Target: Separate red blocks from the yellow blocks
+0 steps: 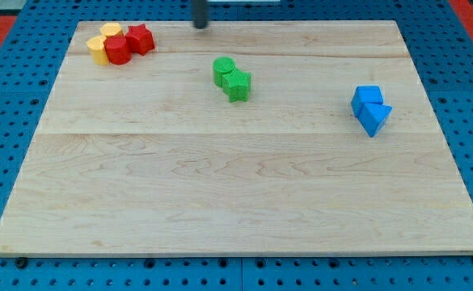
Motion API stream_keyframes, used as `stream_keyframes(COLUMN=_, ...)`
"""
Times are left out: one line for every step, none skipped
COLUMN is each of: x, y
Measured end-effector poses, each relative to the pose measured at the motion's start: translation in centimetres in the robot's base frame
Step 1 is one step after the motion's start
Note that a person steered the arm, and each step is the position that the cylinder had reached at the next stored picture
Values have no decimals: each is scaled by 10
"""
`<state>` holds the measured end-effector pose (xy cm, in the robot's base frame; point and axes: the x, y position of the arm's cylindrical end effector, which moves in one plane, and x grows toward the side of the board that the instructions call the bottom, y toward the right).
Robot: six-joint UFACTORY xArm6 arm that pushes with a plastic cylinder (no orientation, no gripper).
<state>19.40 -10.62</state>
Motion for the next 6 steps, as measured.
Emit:
stream_keyframes(x=5, y=-72)
stream_keyframes(x=31, y=-80)
stream_keyframes(x=71, y=-90)
stream_keyframes(x=102, y=-98)
stream_keyframes(x=144, y=-98)
stream_keyframes(x=172, y=-96)
